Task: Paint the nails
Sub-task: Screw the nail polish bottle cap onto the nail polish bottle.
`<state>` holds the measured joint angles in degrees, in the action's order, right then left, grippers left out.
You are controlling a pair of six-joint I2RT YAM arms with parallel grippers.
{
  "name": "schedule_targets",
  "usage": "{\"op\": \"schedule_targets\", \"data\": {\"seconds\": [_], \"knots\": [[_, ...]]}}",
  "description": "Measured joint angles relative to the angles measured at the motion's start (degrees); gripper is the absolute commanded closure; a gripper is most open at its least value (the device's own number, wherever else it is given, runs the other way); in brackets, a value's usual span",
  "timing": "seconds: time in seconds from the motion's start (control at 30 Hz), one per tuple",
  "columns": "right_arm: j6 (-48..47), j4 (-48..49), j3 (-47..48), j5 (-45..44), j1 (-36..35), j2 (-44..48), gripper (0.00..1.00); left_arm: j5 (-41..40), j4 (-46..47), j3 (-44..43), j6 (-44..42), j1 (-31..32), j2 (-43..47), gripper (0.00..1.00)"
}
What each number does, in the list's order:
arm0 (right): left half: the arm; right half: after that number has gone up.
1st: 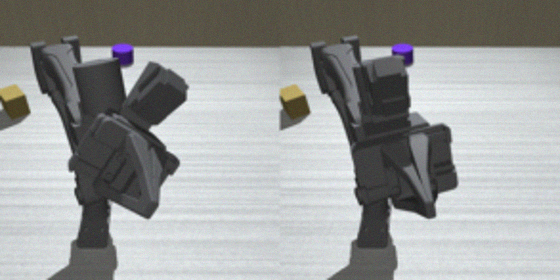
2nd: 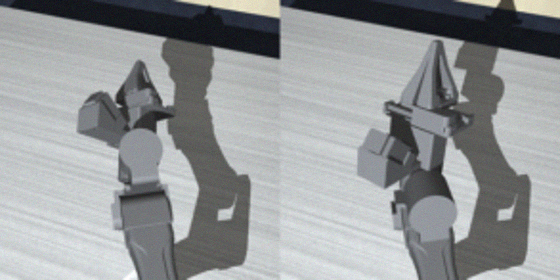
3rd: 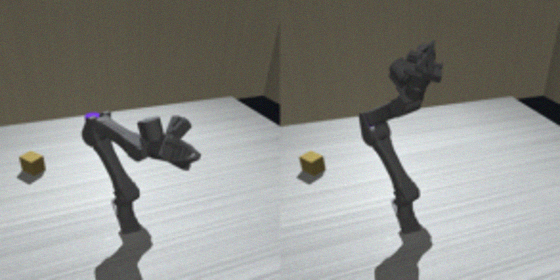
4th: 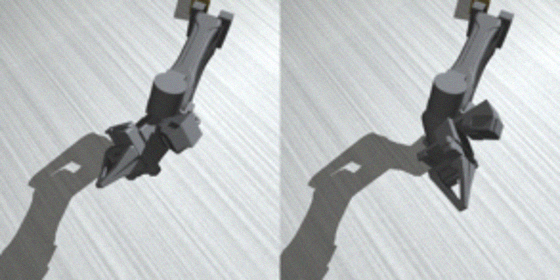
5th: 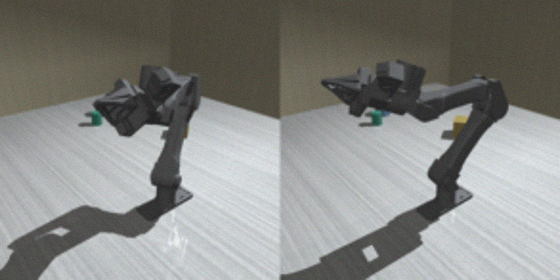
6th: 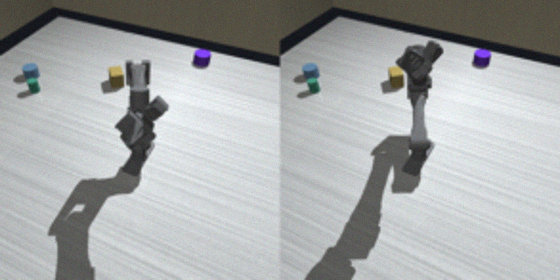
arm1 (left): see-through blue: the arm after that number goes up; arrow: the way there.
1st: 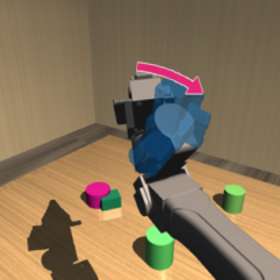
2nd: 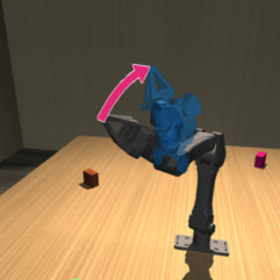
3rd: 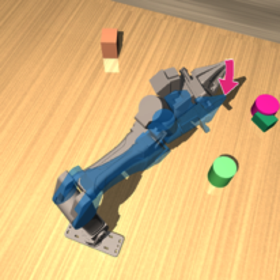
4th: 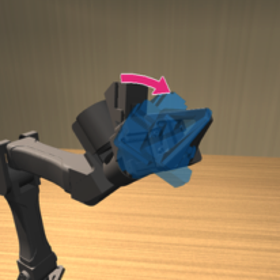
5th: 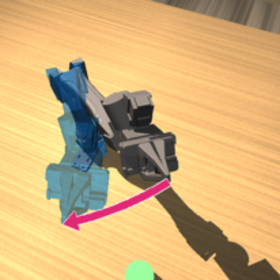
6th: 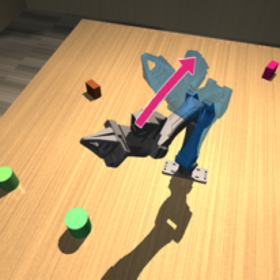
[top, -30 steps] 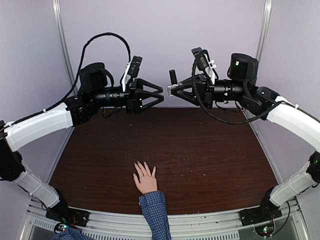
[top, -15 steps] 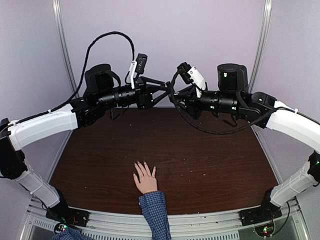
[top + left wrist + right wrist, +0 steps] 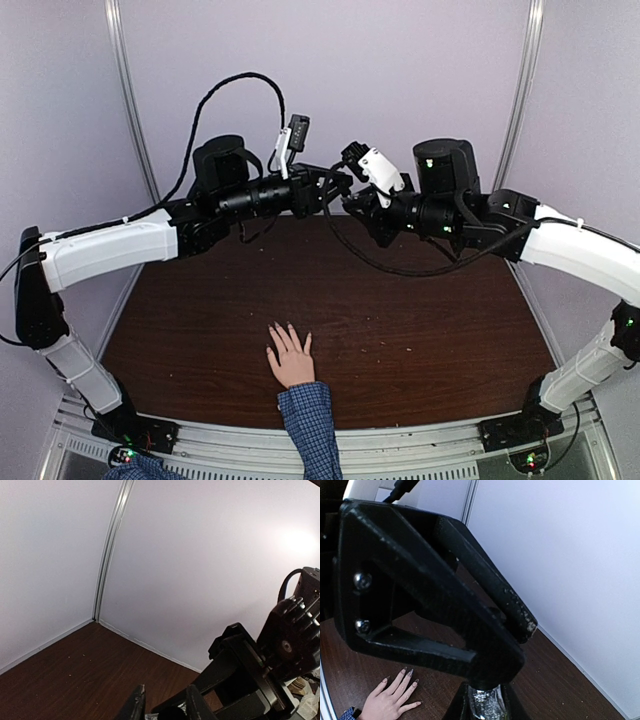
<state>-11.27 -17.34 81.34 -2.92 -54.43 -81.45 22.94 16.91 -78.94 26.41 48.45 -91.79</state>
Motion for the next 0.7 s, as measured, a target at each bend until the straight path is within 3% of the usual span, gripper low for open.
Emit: {"op": "schedule_targets", "data": {"seconds": [0.27, 0.37, 0.7], "knots": [[-0.61, -0.33, 0.02, -2.14, -0.24, -0.07, 1.00, 0.20, 1.20, -0.26, 2.21, 0.11, -0.92, 0.96], [-0.83, -0.39, 0.02, -1.77, -0.24, 0.00, 1.00, 1.92, 1.25, -0.26, 1.60, 0.09, -0.92, 0.98], [-0.98, -3.04, -0.37, 8.33, -0.35, 3.17, 1.00, 22.77, 2.36, -1.14, -7.56, -2.34, -0.92, 1.00]]}}
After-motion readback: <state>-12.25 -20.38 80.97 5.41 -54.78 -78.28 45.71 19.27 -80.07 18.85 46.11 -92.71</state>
